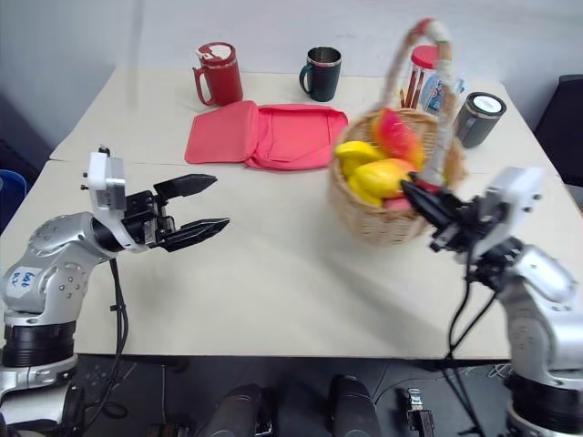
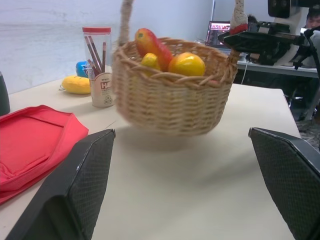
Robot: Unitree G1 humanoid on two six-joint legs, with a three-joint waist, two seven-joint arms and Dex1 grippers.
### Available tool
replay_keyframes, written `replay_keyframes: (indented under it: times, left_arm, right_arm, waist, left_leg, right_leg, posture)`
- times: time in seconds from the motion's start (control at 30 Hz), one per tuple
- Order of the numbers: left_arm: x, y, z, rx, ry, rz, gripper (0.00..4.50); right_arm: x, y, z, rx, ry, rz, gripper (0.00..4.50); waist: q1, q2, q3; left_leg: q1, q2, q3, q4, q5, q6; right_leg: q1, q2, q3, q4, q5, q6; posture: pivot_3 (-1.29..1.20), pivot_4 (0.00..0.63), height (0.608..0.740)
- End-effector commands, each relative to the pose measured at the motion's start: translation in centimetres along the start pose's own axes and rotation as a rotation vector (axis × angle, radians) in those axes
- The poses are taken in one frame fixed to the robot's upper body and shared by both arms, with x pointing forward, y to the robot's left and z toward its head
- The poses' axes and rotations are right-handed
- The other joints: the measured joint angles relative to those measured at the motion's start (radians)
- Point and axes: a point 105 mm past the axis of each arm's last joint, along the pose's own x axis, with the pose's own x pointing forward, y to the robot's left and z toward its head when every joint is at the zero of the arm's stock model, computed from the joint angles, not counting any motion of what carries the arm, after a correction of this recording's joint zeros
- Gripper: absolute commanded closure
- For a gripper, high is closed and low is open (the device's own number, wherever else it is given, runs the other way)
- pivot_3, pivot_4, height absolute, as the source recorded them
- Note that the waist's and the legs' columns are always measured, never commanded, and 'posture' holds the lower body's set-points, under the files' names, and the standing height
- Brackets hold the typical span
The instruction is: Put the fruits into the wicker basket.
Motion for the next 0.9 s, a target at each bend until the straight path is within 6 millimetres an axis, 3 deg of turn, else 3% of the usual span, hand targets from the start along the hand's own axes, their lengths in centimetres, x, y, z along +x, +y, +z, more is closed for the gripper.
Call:
replay_keyframes:
  times: [0.03,0.33,0.53,0.73,0.83,0.9]
  left_arm:
    - [0.8,-0.2,0.3,0.045,-0.013,-0.044,0.0]
    - [0.7,1.0,0.4,0.09,-0.006,-0.032,0.0]
    - [-0.5,1.7,0.6,0.122,0.024,-0.006,0.0]
    - [-2.9,1.7,-0.1,0.121,0.093,0.089,0.0]
    - [-5.2,1.2,-2.0,0.082,0.164,0.131,0.0]
    - [-7.1,1.8,-4.0,0.039,0.219,0.221,0.0]
  right_arm:
    - [-2.0,-3.3,1.1,-0.079,-0.036,-0.093,4.26]
    - [-4.2,-9.5,-3.5,-0.014,0.065,-0.283,4.26]
    - [-4.3,-9.6,-4.2,-0.036,0.059,-0.295,2.25]
    - [-7.2,-9.2,-1.5,-0.115,0.102,-0.289,0.2]
    - [-9.3,-8.5,-0.9,-0.185,0.24,-0.229,0.05]
    - [-10.4,-9.1,-0.2,-0.256,0.298,-0.229,0.05]
  waist:
    - [-0.002,0.0,0.0]
    - [-0.004,0.002,0.001]
    - [-0.004,0.004,0.002]
    - [-0.001,0.005,0.002]
    - [-0.001,0.008,0.003]
    - [-0.001,0.008,0.002]
  left_leg:
    - [0.0,0.0,0.0,0.0,0.0,0.0]
    - [0.001,0.0,0.002,0.0,0.0,0.0]
    - [0.001,0.0,0.002,0.0,0.001,0.0]
    - [0.001,0.0,0.001,0.0,0.001,0.0]
    - [0.0,0.0,0.001,0.0,0.0,0.0]
    - [0.002,0.0,0.001,-0.001,0.0,0.0]
  right_leg:
    - [0.0,0.0,0.0,0.0,0.0,0.0]
    - [0.0,0.0,0.001,0.0,0.0,0.0]
    - [0.0,0.001,0.001,0.001,0.0,0.0]
    - [0.0,0.0,0.001,0.0,0.0,0.0]
    - [0.0,-0.001,0.001,0.0,0.0,0.0]
    - [0.001,-0.001,0.001,-0.001,0.0,0.001]
  posture:
    - [0.0,0.15,0.74]
    - [0.0,0.15,0.74]
    - [0.0,0.15,0.74]
    - [0.0,0.15,0.74]
    - [0.0,0.15,0.74]
    - [0.0,0.15,0.74]
